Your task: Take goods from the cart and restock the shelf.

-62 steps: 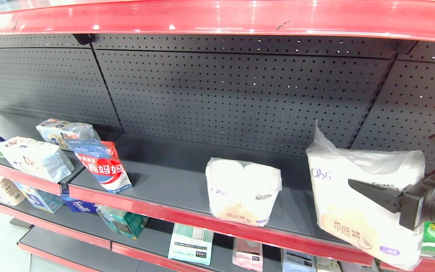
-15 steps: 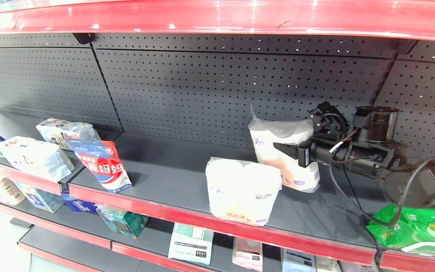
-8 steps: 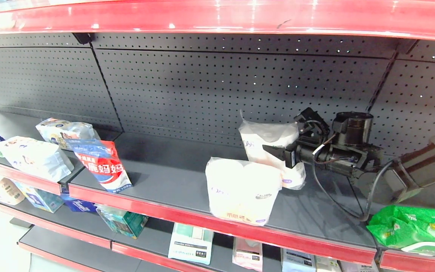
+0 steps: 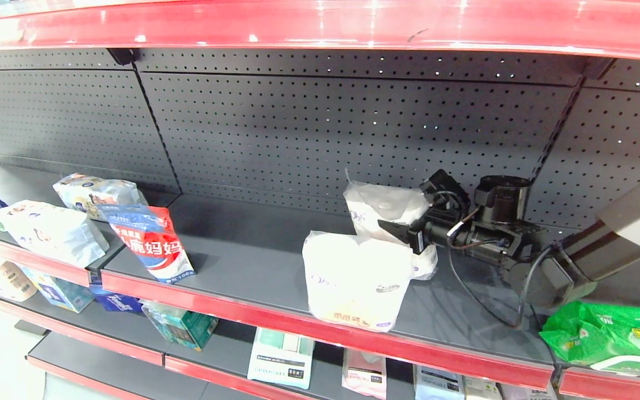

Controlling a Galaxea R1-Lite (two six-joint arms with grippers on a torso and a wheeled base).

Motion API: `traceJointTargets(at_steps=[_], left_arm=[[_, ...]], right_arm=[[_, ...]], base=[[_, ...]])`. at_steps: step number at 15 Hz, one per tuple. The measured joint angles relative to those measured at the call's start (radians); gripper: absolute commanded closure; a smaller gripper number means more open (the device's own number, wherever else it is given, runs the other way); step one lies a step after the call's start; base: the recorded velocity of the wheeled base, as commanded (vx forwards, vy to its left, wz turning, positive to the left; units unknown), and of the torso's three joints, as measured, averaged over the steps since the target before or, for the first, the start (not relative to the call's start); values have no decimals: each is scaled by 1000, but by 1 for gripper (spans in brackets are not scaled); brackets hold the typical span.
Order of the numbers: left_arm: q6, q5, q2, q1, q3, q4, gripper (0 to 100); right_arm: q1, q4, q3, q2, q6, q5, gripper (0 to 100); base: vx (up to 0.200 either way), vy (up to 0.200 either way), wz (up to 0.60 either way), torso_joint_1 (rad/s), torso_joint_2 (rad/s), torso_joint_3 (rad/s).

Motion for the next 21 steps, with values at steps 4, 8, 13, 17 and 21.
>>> traceJointTargets(at_steps=[4, 8, 13, 17, 21], left_arm=[[0, 0, 0, 0, 0, 0, 0], [0, 0, 0, 0, 0, 0, 0], [0, 0, 0, 0, 0, 0, 0], [0, 0, 0, 0, 0, 0, 0], [0, 0, 0, 0, 0, 0, 0]], right_arm=[[-24, 2, 50, 3, -119, 12, 100], [-59, 11, 85, 3, -173, 39, 100], [-101, 10, 86, 27, -224, 245, 100], [-106, 7, 67, 56, -230, 315, 100], [-104, 14, 5, 80, -222, 249, 100]], base=[[0, 0, 0, 0, 0, 0], [0, 0, 0, 0, 0, 0], [0, 0, 0, 0, 0, 0], [0, 0, 0, 0, 0, 0], [0, 0, 0, 0, 0, 0]])
